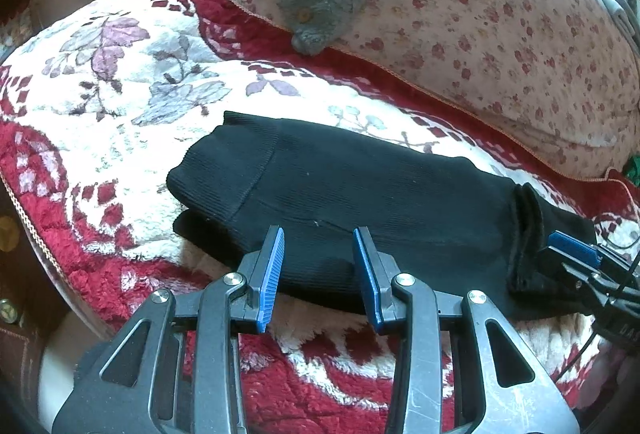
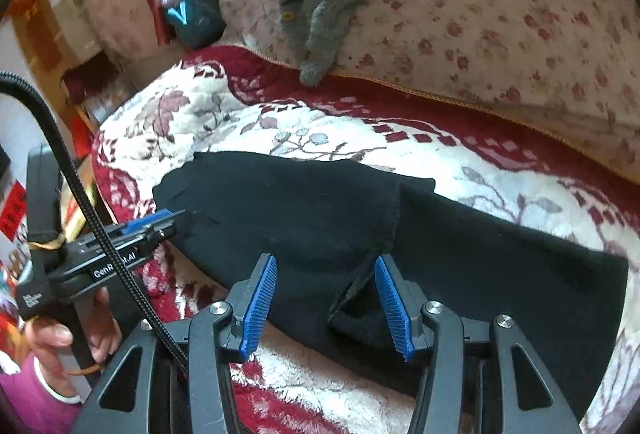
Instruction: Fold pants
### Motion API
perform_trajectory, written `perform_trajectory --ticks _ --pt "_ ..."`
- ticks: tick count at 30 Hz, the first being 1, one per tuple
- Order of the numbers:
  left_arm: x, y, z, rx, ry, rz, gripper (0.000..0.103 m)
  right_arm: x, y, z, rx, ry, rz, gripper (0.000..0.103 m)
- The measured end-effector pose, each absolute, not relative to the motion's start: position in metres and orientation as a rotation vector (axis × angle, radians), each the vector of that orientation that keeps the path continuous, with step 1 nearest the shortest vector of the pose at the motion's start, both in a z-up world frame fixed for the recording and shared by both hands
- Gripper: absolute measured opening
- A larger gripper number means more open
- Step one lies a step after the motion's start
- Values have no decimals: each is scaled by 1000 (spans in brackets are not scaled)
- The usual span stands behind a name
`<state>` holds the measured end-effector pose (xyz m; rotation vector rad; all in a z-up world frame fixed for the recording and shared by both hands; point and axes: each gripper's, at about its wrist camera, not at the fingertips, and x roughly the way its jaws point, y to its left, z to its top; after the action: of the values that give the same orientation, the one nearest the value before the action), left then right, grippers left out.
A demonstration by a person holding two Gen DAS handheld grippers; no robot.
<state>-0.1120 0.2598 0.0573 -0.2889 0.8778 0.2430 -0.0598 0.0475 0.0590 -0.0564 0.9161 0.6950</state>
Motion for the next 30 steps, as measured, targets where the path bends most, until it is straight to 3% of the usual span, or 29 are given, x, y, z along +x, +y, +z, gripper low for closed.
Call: perform_trajectory --ticks 15,30 --pt "-113 275 56 -346 876 250 35 -56 82 65 -291 869 614 49" --pt "-120 281 57 -399 866 236 35 -50 92 65 -326 876 597 49"
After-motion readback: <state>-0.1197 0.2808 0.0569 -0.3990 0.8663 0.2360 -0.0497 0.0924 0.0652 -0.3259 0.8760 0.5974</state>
